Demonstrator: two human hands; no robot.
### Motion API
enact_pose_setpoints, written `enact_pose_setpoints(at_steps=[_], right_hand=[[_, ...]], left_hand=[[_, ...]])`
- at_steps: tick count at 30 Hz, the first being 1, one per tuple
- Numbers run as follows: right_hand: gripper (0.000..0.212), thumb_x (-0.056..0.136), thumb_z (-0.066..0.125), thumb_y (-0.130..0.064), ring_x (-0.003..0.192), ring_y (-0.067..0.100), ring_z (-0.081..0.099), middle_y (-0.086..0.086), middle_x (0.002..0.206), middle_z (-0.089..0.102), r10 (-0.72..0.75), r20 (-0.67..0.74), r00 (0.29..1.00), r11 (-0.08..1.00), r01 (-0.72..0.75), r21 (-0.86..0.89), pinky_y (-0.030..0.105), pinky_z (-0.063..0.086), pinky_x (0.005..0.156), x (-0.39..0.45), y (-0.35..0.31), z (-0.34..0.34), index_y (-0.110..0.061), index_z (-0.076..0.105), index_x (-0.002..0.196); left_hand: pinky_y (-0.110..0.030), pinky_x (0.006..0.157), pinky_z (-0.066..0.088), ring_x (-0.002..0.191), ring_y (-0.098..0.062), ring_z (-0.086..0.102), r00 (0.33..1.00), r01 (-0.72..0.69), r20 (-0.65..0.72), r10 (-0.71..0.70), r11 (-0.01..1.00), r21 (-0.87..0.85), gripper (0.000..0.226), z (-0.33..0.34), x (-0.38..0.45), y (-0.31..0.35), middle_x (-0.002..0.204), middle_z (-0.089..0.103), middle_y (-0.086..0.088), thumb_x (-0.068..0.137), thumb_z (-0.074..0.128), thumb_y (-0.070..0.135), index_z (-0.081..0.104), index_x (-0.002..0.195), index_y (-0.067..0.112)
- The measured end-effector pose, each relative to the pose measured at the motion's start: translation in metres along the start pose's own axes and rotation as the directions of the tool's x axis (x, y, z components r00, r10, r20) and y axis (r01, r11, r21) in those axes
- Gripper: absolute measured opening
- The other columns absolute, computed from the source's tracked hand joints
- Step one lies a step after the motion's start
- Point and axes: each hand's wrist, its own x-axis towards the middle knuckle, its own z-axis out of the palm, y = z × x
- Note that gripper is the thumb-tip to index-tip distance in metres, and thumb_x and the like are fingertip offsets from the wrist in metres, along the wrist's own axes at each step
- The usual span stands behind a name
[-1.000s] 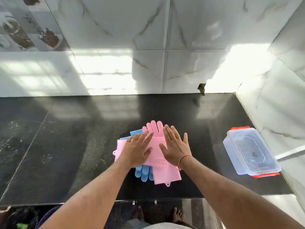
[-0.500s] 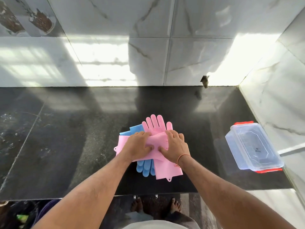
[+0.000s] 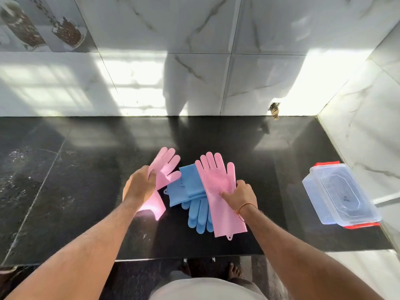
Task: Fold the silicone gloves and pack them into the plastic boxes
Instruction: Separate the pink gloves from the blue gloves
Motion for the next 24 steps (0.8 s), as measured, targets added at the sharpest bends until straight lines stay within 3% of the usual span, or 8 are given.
enact_pose_setpoints(at_steps=[3,5,8,10,13,16,19,24], right_hand=[[0.059,0.093,0.077,-0.049,0.107,0.025,0.07,0.004,0.125,0.069,0.028,0.001,1.0,0.999,-0.028,0.029,0.045,0.061,0.099,-0.002,0.0,0.002,-0.015,0.059,0.138],[0.048,0.095,0.076,-0.045,0.104,0.023,0.07,0.002,0.124,0.07,0.027,-0.02,0.999,0.998,-0.025,0.053,0.044,0.061,0.096,-0.003,-0.002,0.004,-0.018,0.065,0.134],[0.032,0.098,0.074,-0.041,0.104,0.024,0.067,0.004,0.129,0.064,0.04,-0.06,0.997,0.996,-0.035,0.076,0.041,0.062,0.087,-0.005,-0.005,0.008,-0.02,0.076,0.121],[0.03,0.099,0.071,-0.041,0.111,0.026,0.062,0.004,0.131,0.058,0.067,-0.084,0.994,0.994,-0.059,0.088,0.046,0.06,0.095,-0.007,-0.007,0.014,-0.019,0.078,0.119],[0.037,0.099,0.072,-0.04,0.116,0.029,0.062,0.005,0.128,0.063,0.094,-0.123,0.988,0.99,-0.08,0.113,0.05,0.058,0.1,-0.011,-0.008,0.018,-0.02,0.069,0.13],[0.038,0.099,0.071,-0.035,0.107,0.029,0.066,0.001,0.114,0.069,0.084,-0.181,0.98,0.98,-0.047,0.196,0.047,0.058,0.094,-0.014,-0.009,0.02,-0.023,0.059,0.133],[0.047,0.099,0.068,-0.019,0.087,0.02,0.066,-0.007,0.096,0.065,0.0,-0.2,0.98,0.912,0.083,0.402,0.04,0.059,0.087,-0.019,-0.01,0.023,-0.021,0.055,0.144],[0.042,0.098,0.07,-0.013,0.08,0.012,0.067,-0.004,0.104,0.069,-0.225,-0.214,0.95,0.742,0.31,0.594,0.025,0.058,0.081,-0.031,-0.041,0.012,-0.038,0.064,0.131]], left_hand=[[-0.042,0.08,0.055,0.088,-0.032,0.067,0.982,0.185,-0.044,-0.185,0.983,-0.001,0.04,-0.005,0.0,-0.016,0.109,0.074,-0.015,0.113,0.039,0.036,0.065,0.122,0.007],[-0.046,0.086,0.054,0.098,-0.036,0.067,0.976,0.214,-0.051,-0.21,0.974,0.074,0.041,-0.007,-0.004,-0.02,0.119,0.072,-0.018,0.113,0.04,0.035,0.062,0.131,0.006],[-0.056,0.098,0.048,0.12,-0.038,0.059,0.986,0.168,-0.051,-0.161,0.952,0.255,0.047,-0.003,-0.014,-0.015,0.135,0.063,-0.016,0.108,0.047,0.038,0.052,0.144,0.009],[-0.063,0.113,0.04,0.143,-0.035,0.044,0.994,0.106,-0.067,-0.092,0.959,0.262,0.061,-0.001,-0.022,-0.007,0.161,0.045,-0.011,0.104,0.051,0.037,0.035,0.158,0.012],[-0.068,0.124,0.025,0.161,-0.025,0.023,0.985,-0.158,-0.024,0.173,0.941,0.299,0.074,0.007,-0.027,0.005,0.178,0.013,0.006,0.102,0.051,0.03,0.02,0.169,0.025],[-0.057,0.12,0.026,0.147,-0.022,0.035,0.943,-0.332,0.145,0.301,0.891,0.309,0.049,0.028,-0.037,0.03,0.159,0.042,0.009,0.106,0.051,0.034,0.051,0.154,0.027],[-0.046,0.104,0.038,0.123,-0.02,0.054,0.922,-0.381,0.186,0.34,0.885,0.267,0.035,0.055,-0.055,0.065,0.127,0.065,0.006,0.108,0.049,0.042,0.075,0.123,0.025],[-0.048,0.096,0.052,0.094,-0.023,0.059,0.949,-0.15,0.27,0.161,0.987,-0.062,0.067,0.062,-0.056,0.099,0.091,0.07,-0.008,0.115,0.037,0.052,0.072,0.082,0.006]])
